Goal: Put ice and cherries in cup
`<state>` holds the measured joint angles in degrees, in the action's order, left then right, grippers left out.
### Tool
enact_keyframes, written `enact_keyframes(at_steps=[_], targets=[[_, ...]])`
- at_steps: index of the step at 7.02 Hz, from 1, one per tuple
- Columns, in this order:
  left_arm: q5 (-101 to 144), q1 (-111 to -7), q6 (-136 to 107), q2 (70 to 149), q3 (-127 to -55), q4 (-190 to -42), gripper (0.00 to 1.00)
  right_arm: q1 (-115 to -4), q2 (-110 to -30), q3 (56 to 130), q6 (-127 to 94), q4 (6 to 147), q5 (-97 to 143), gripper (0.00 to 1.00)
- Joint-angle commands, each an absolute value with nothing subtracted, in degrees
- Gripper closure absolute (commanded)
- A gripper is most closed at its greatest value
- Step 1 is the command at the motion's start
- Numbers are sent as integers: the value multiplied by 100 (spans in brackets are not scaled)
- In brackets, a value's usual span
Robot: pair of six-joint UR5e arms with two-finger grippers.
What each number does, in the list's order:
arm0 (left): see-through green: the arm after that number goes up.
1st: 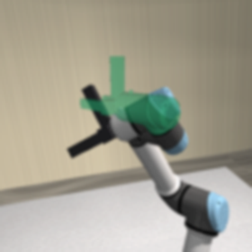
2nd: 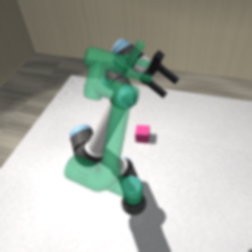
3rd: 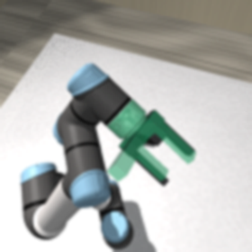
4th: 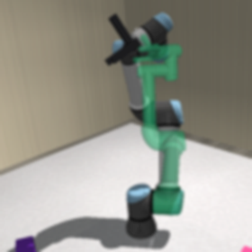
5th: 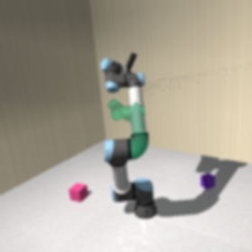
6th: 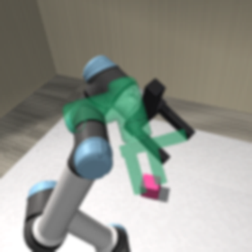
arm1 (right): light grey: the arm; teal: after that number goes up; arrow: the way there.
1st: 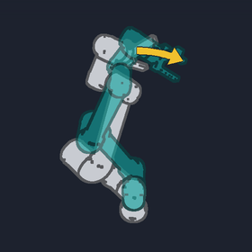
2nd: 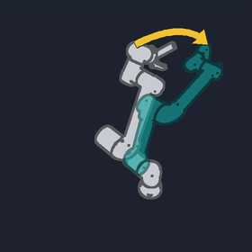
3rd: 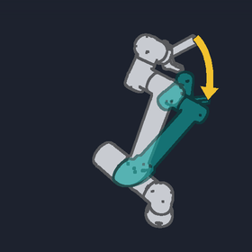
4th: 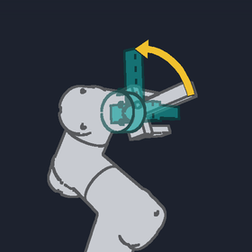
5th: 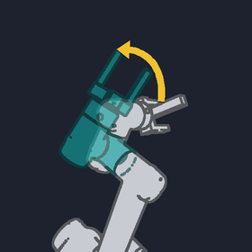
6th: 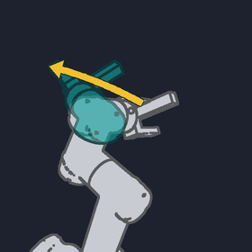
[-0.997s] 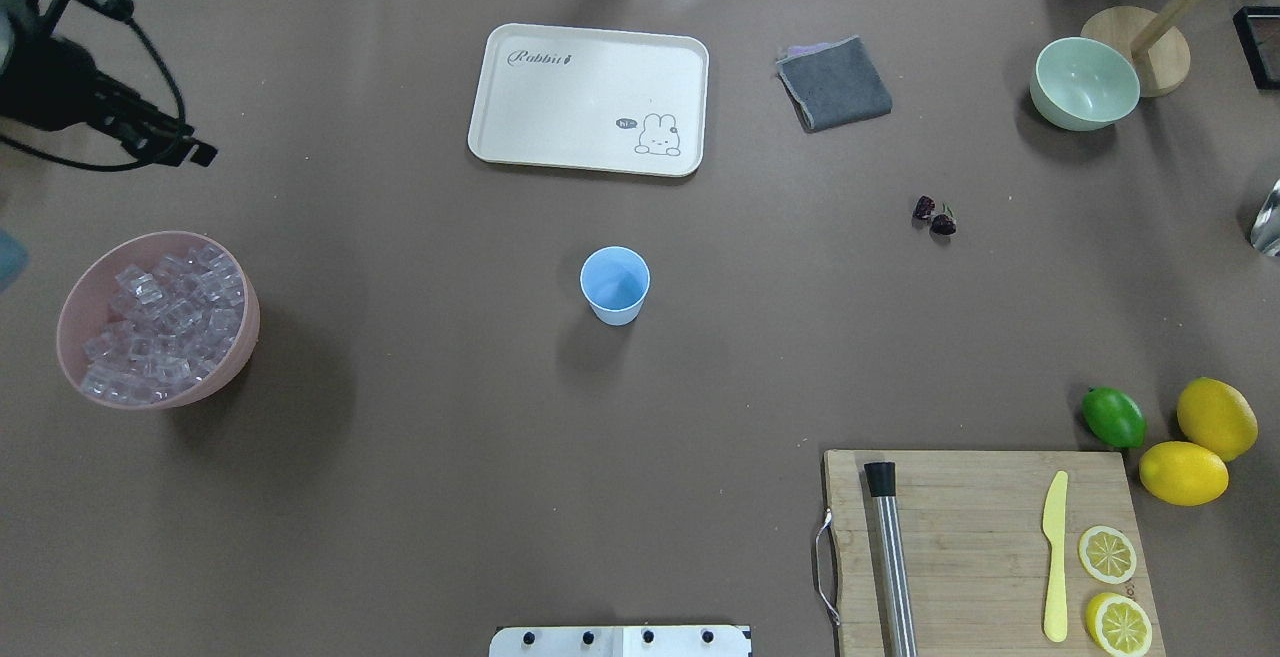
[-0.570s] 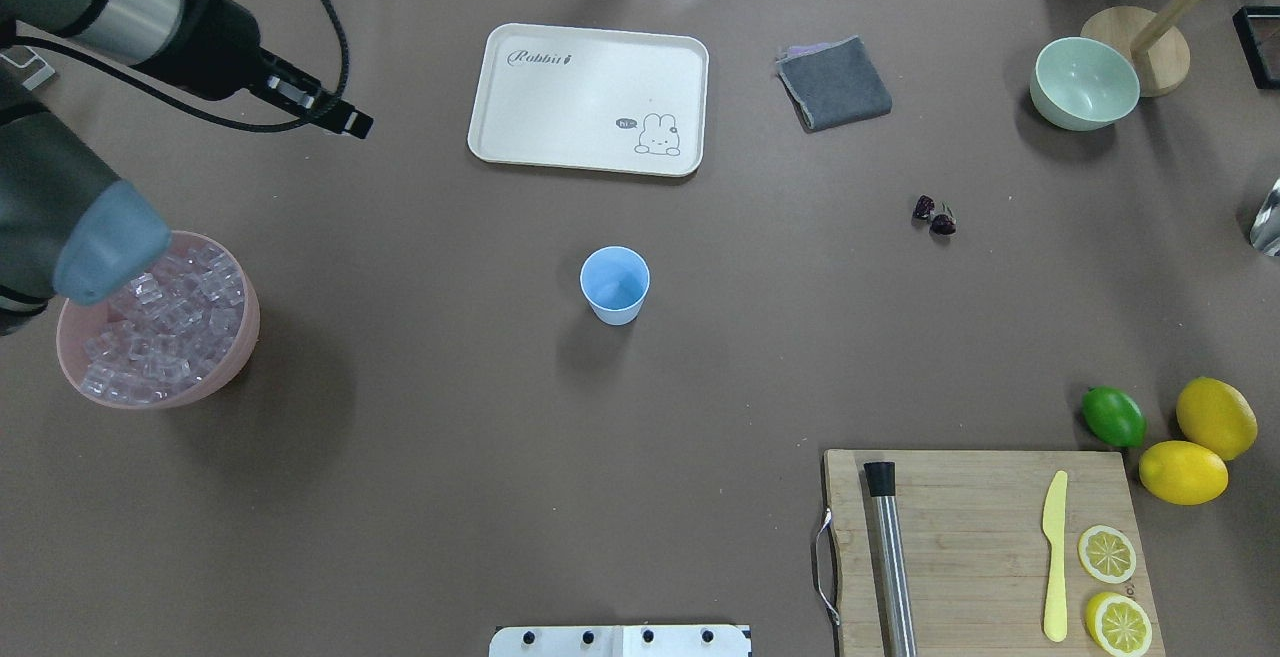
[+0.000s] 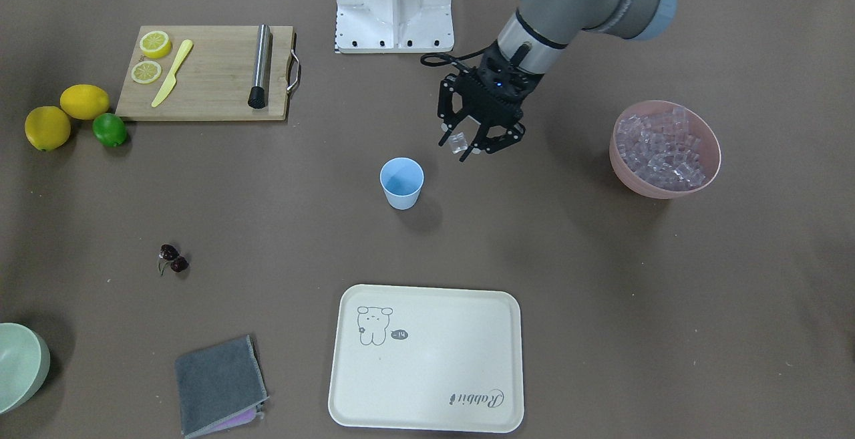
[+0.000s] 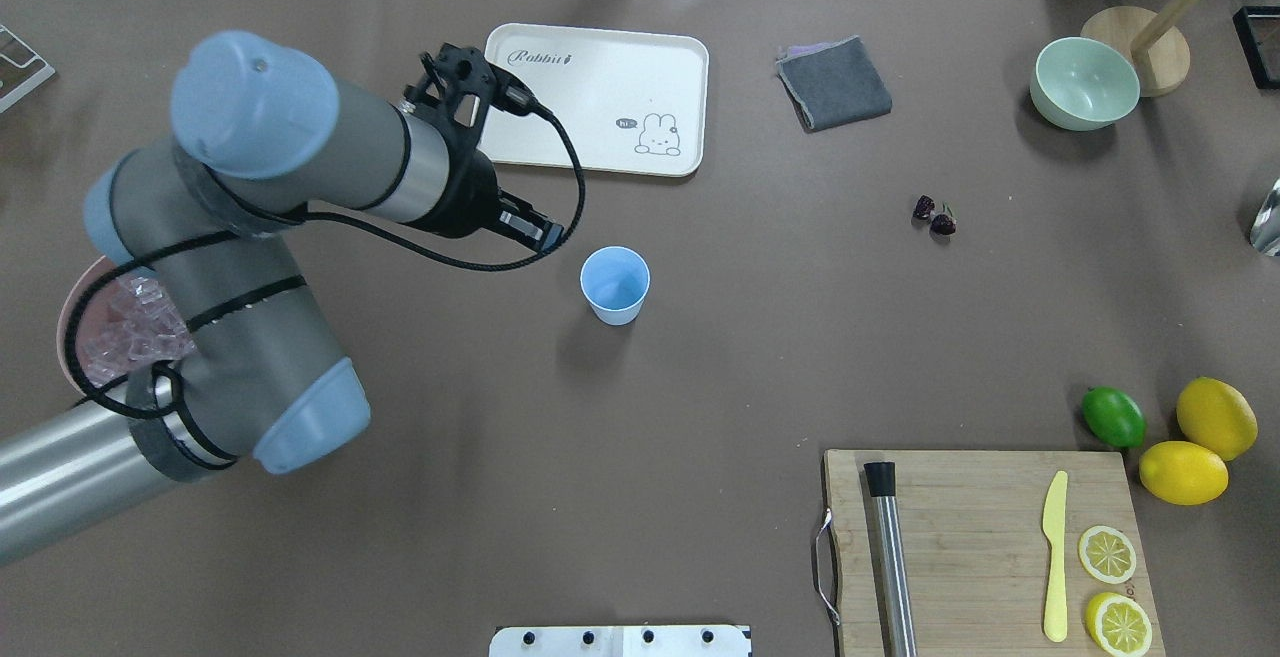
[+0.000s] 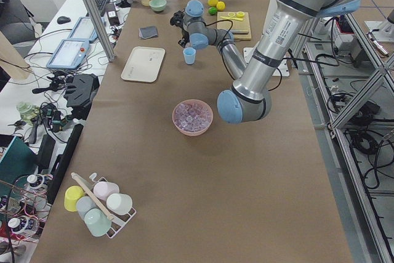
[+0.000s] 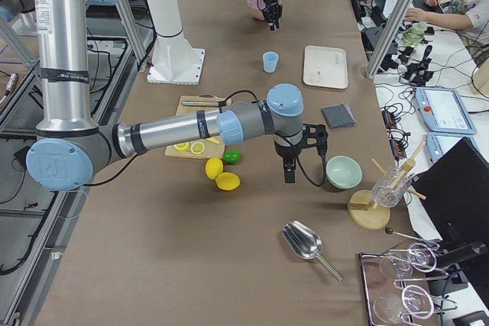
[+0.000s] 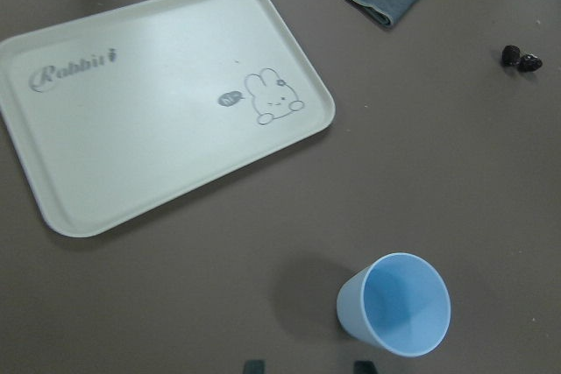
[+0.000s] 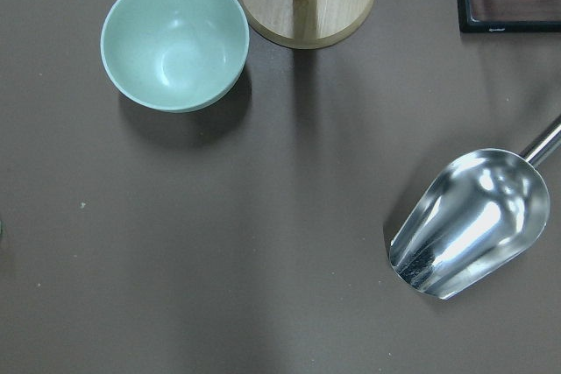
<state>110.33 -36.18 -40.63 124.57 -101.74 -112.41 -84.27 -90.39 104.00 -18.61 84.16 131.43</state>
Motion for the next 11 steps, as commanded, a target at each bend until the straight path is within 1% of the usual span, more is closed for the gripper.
enact_keyframes(at_steps=[1,3,6,8,10,11], targets=[[10504,-3148,-4113,12638,-9565,-11773,100,-8368,-9026,10398,-1872,8411,13122,0],[10468,-3094,-4113,12682,-9282,-11971,100,-8341,-9026,10397,-1890,8411,13078,0],[10363,-3059,-4113,12814,-9273,-12058,100,-8280,-9026,10397,-1898,8411,13087,0],[10152,-3050,-4113,12866,-8950,-12505,100,-8279,-9026,10424,-1890,8411,13087,0],[10151,-3050,-4104,12981,-8781,-12524,100,-8279,-8991,10406,-1890,8411,13078,0],[10151,-3041,-4104,12955,-8780,-12559,86,-8279,-8983,10406,-1890,8411,13078,0]])
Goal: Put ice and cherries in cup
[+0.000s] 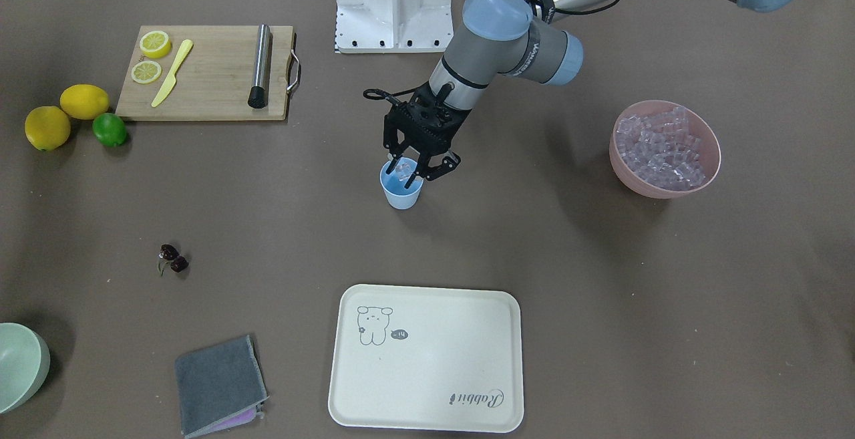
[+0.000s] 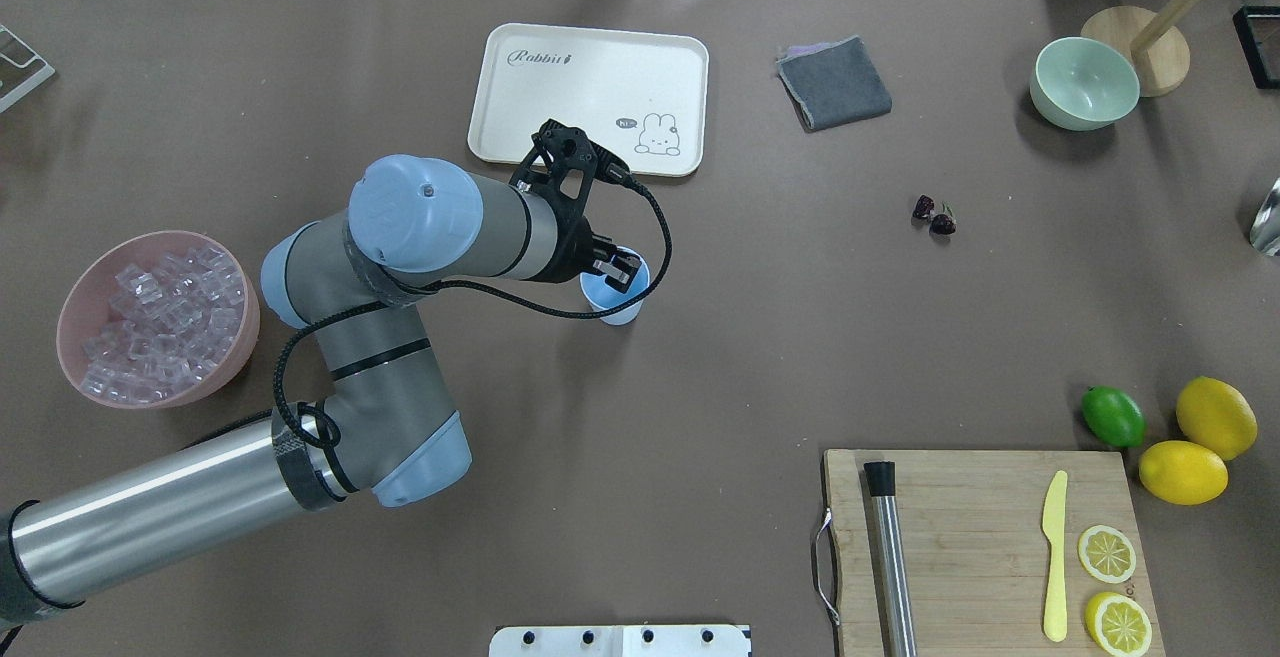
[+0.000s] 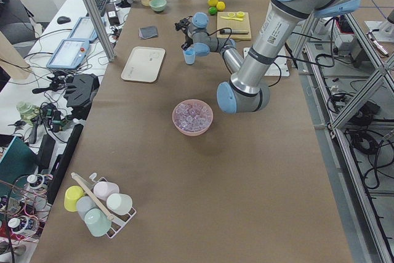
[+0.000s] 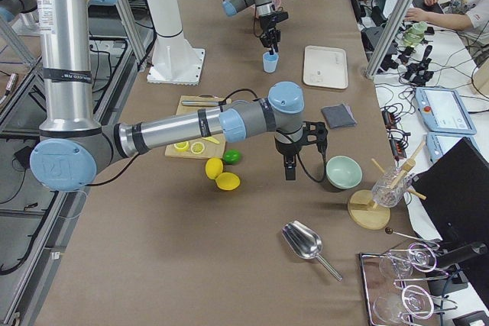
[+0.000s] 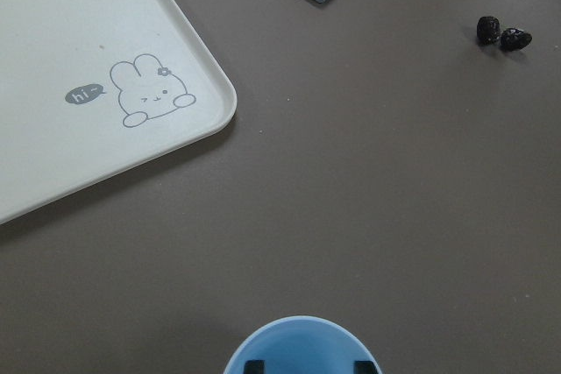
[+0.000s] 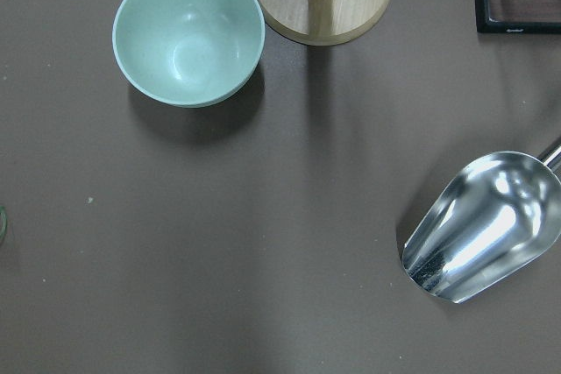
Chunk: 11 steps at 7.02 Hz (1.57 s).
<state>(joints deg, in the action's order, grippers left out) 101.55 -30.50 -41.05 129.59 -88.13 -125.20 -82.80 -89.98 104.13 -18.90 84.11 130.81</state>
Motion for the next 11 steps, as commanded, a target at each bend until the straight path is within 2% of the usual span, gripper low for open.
enact_keyframes(at_steps=[1,2,5,8,11], targets=[[10151,-3032,-4061,12912,-8772,-12690,36,-8279,-8982,10398,-1898,8411,13078,0],[10160,-3024,-4087,12842,-8806,-12787,4,-8279,-8982,10389,-1890,8411,13061,0],[10204,-3154,-4131,12648,-9253,-12947,3,-8279,-8991,10397,-1890,8411,13061,0],[11736,-4302,-3930,11824,-9615,-12946,3,-8279,-9009,10406,-1890,8411,13069,0],[12162,-4866,-2124,10770,-9844,-13008,3,-8271,-8991,10441,-1898,8420,13069,0]])
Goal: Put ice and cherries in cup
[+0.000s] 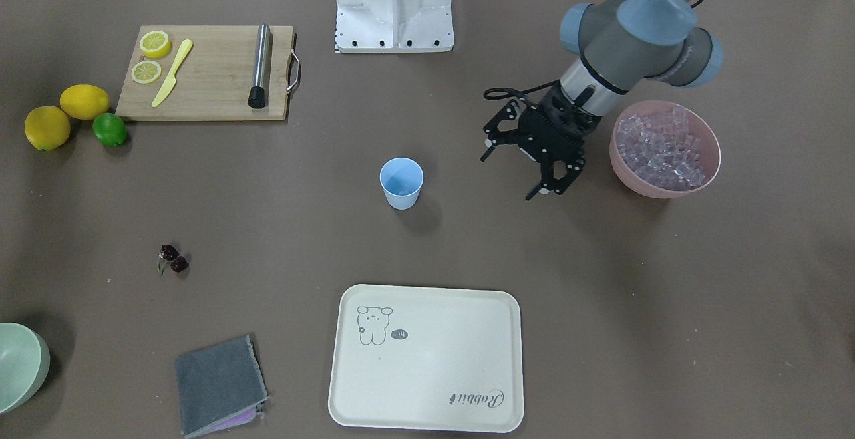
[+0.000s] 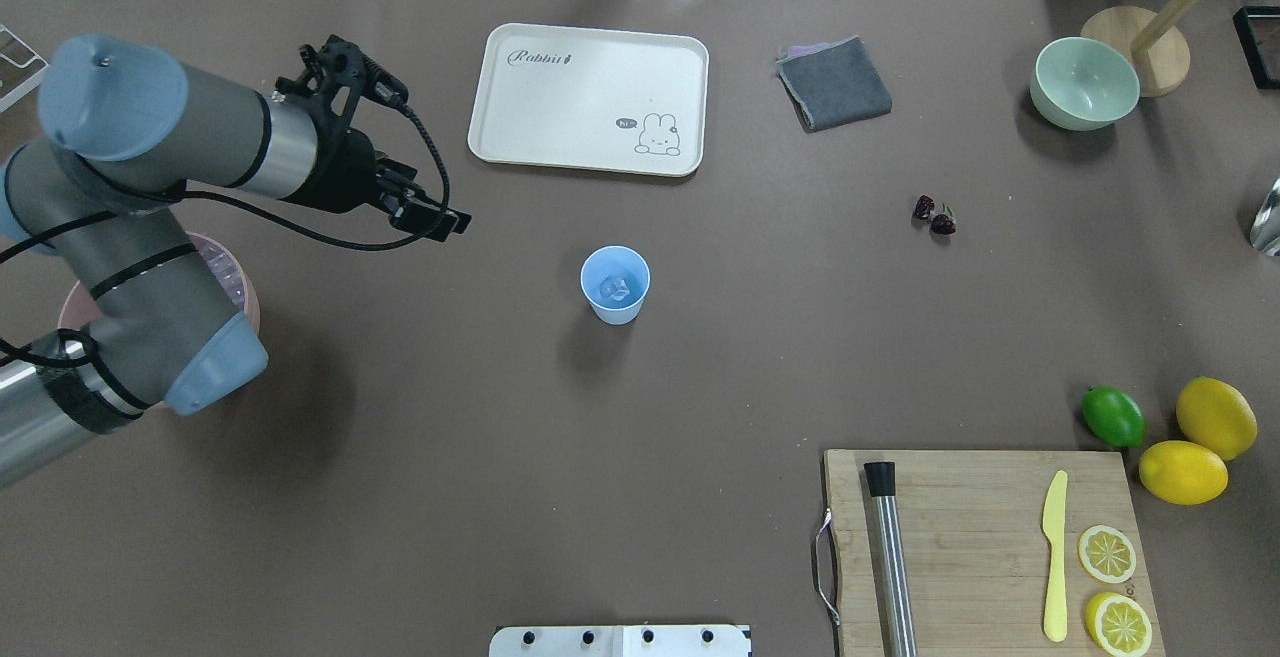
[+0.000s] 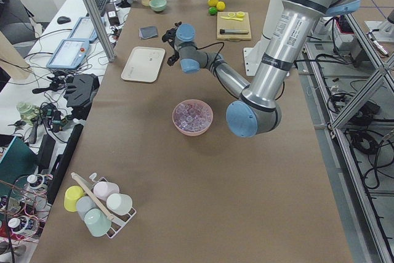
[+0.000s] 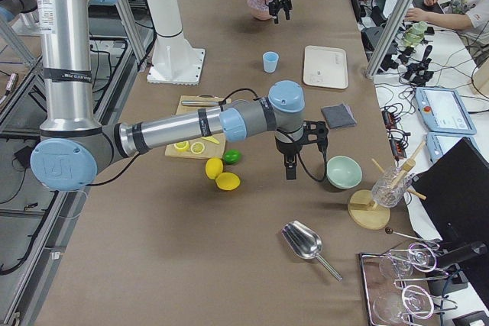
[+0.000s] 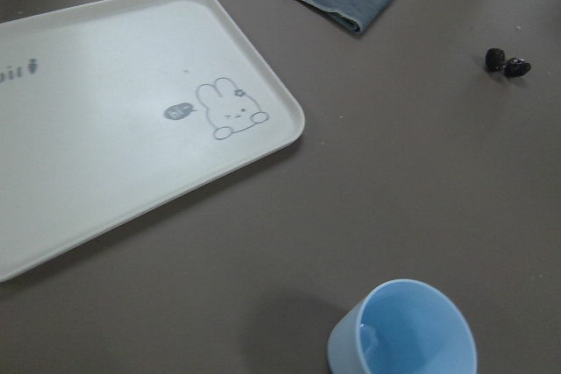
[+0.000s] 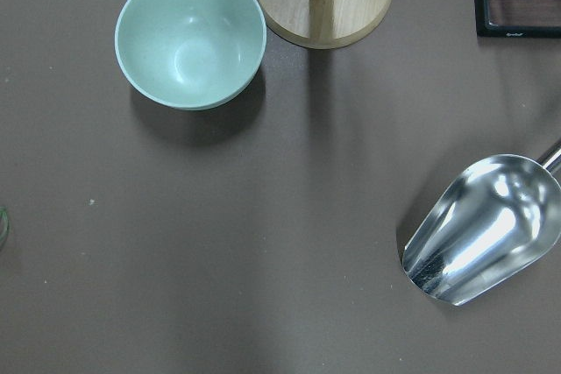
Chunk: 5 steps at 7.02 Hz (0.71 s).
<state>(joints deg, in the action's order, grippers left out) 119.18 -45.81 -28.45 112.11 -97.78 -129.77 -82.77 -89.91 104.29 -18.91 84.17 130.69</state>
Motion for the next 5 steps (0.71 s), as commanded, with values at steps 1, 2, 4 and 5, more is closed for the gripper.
enact_keyframes(at_steps=[1,2,4,5], targets=[[12547,-5208,-1909,10549,-9826,-13008,3,-8271,-8991,10441,-1898,8420,13087,0],[12681,-5429,-1324,10234,-9826,-13017,3,-8271,-9009,10450,-1898,8420,13113,0],[12770,-5799,-356,9653,-9826,-13017,3,-8209,-8974,10433,-1890,8420,13096,0],[12979,-6079,57,9346,-9817,-13017,3,-8183,-8974,10433,-1898,8411,13096,0]])
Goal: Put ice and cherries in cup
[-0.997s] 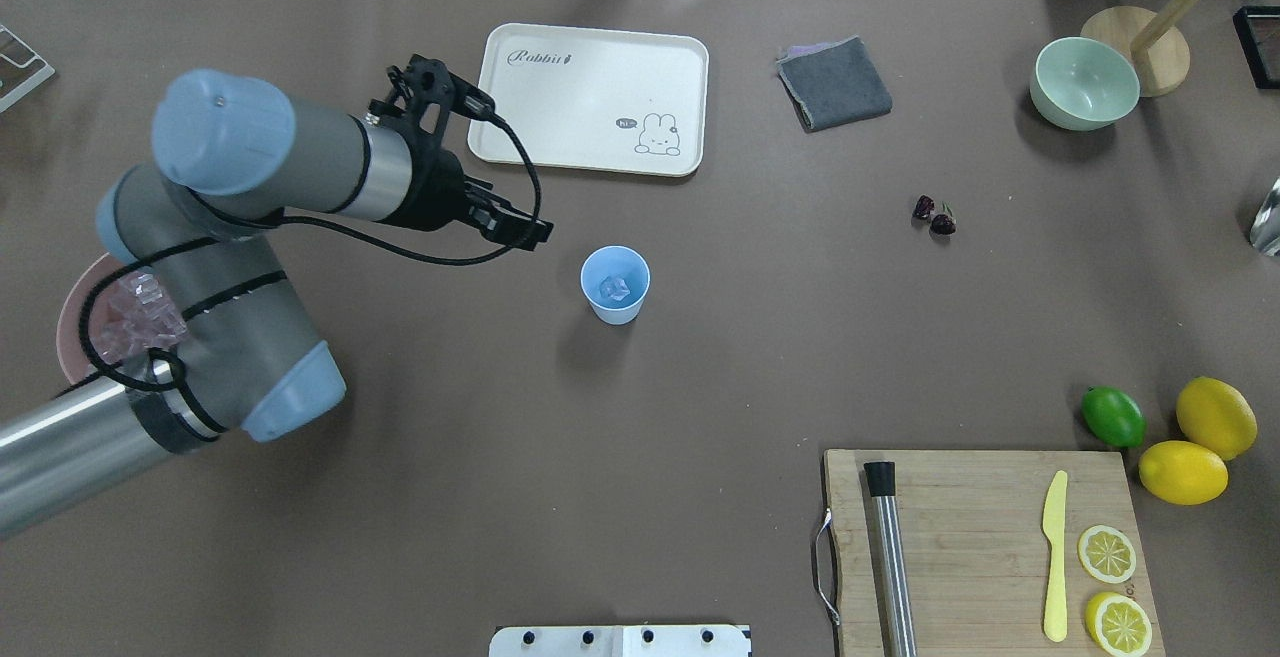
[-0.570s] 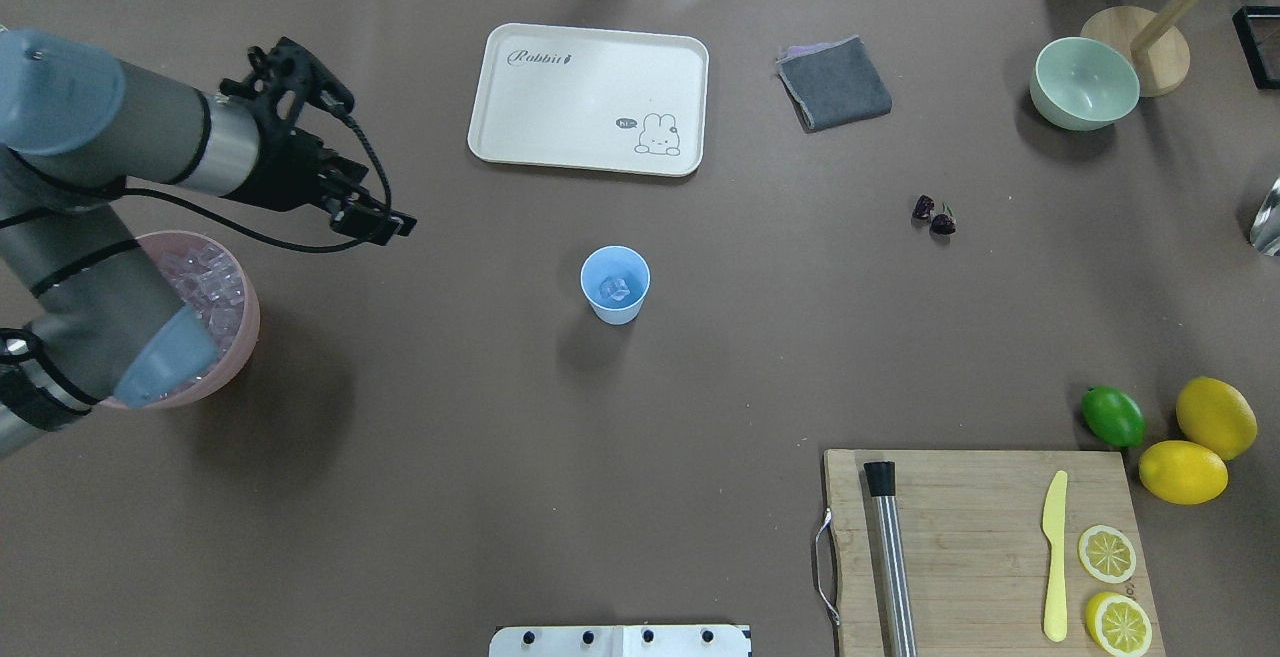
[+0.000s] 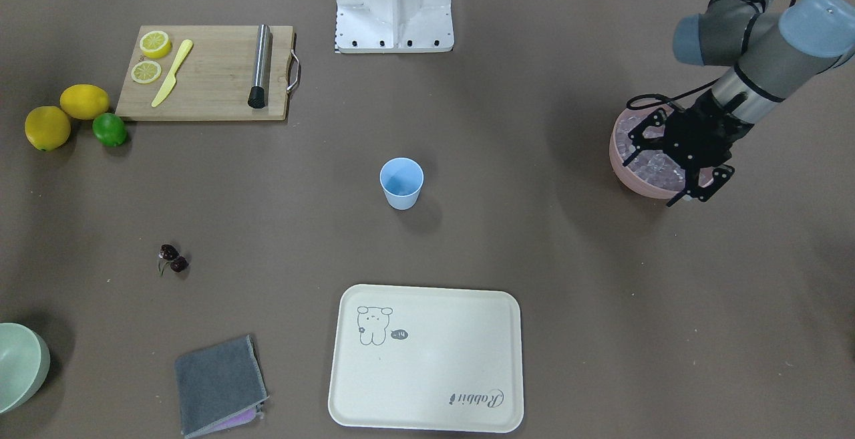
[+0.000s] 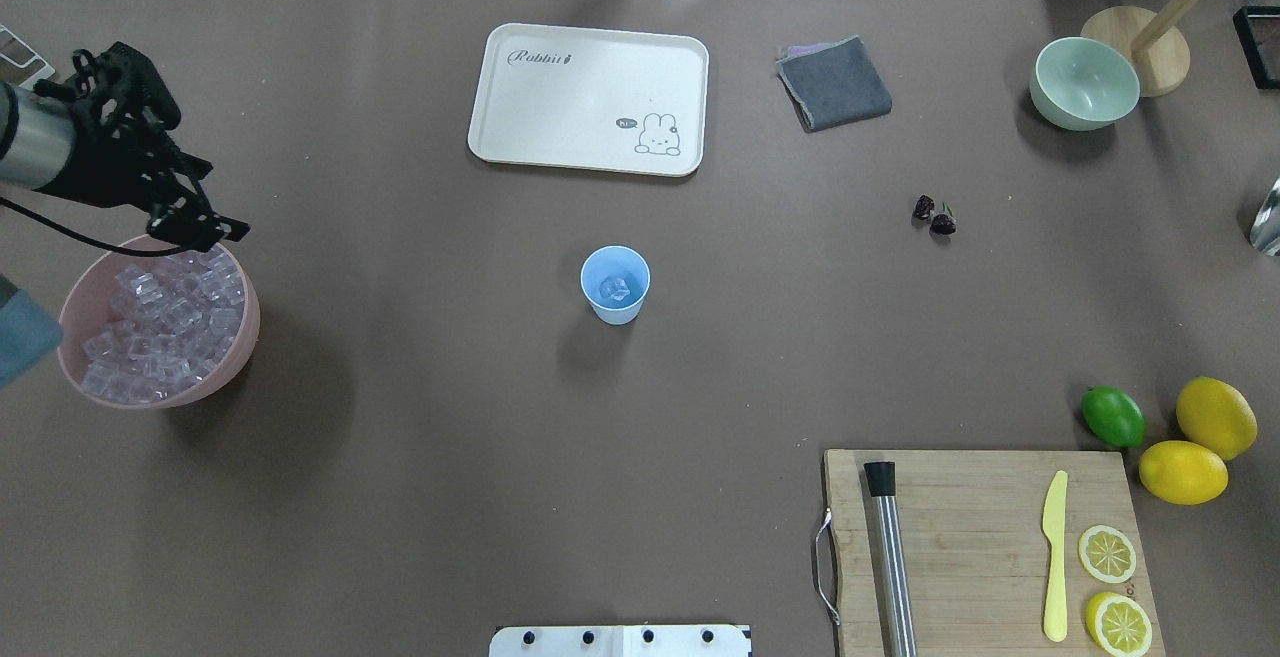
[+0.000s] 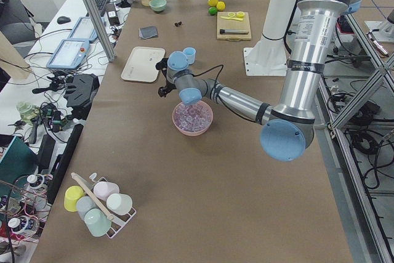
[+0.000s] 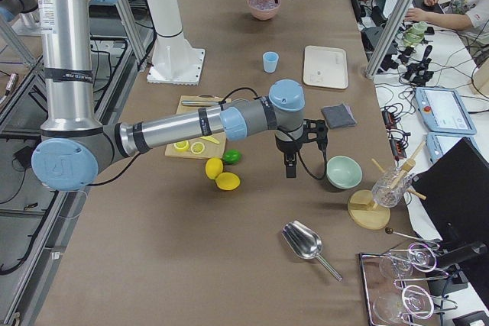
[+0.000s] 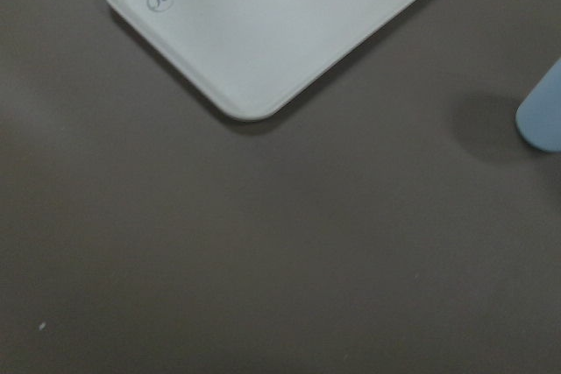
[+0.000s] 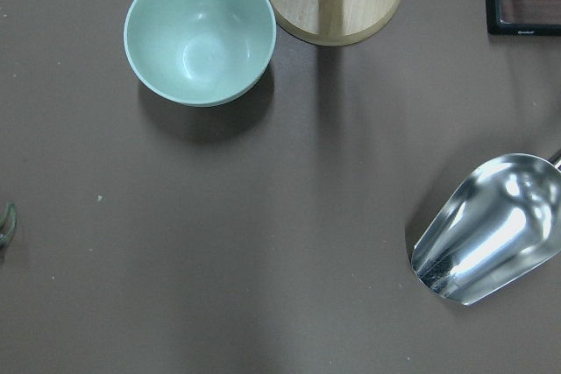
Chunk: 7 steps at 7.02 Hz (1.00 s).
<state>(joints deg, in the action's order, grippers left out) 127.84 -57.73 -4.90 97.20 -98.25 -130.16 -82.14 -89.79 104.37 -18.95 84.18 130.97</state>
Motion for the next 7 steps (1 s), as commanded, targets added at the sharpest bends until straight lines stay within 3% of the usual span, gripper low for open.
enact_keyframes(at_steps=[1,7], targets=[[13068,-6317,418,9030,-9817,-13017,3,-8174,-8982,10433,-1898,8411,13104,0],[13078,-6416,519,8719,-9940,-13025,3,-8139,-8939,10407,-1899,8420,12904,0]])
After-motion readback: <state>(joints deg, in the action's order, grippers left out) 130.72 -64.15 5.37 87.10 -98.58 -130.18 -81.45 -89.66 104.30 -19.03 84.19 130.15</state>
